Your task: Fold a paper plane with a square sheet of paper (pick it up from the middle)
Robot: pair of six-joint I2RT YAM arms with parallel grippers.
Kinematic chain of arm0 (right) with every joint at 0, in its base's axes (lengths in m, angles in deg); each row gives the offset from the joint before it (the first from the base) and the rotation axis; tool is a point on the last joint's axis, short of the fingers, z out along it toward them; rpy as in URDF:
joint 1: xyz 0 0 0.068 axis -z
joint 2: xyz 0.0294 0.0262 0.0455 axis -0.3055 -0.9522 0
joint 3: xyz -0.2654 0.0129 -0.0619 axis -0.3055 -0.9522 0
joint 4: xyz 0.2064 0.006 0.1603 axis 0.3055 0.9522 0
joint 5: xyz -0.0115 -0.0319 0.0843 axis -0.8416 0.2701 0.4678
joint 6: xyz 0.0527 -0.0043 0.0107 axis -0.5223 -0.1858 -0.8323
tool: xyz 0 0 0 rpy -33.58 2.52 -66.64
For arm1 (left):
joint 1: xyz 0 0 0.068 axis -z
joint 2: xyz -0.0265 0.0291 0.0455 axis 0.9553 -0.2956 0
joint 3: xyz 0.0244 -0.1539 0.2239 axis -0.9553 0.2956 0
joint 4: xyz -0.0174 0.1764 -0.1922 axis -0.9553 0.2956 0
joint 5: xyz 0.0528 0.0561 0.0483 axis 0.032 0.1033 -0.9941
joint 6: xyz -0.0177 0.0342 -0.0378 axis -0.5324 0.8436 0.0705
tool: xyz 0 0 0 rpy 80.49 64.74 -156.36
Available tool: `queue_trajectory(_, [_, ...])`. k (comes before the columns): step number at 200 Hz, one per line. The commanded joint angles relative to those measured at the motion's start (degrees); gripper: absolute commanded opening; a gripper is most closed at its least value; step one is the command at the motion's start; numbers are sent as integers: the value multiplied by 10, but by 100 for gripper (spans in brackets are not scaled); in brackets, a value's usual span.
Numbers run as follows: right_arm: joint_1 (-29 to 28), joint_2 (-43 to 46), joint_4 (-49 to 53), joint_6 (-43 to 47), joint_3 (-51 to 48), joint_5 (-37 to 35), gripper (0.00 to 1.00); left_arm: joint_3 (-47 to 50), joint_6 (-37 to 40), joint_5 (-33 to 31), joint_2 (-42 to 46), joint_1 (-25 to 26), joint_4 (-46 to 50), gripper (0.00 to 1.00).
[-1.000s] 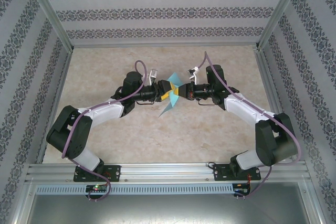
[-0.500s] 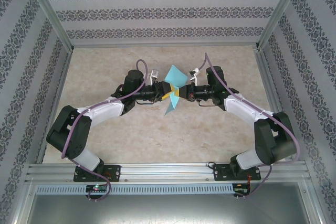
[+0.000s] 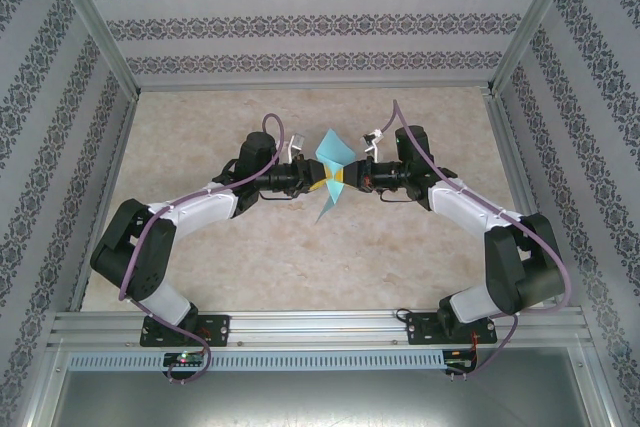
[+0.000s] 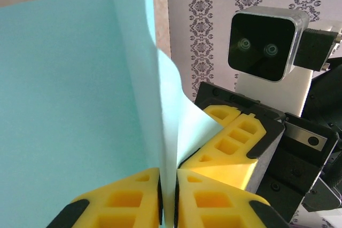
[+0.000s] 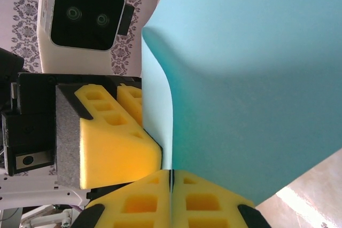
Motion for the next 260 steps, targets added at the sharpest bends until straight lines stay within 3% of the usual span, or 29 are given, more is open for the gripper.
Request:
queue_trajectory(1, [7,16,10,9,0,8,8,-19,11,13,-8,2,1,14])
queue_trajectory(36, [9,25,24,15,1,3,13,-19,-3,15,-15,2,-19,8])
queue_trajectory(84, [35,74,114,64,-6,-40,36,-22,-8,4,-15,2,-27,8])
queue_trajectory(123, [36,111,86,9,-58,-62,51,-27,-26,-1,-21,2,-57,8])
queue_trajectory(147, [27,114,1,-61,-87,-54,53,-26,-45,5,-30,3,-83,8])
queue_trajectory(204, [-11,78,-68,-123,-84,-60,56,-23,-65,8,-43,9,-116,8])
queue_trajectory(260, [-19,72,-98,-156,-88,-57,49,-26,-77,1,-42,11,-136,9])
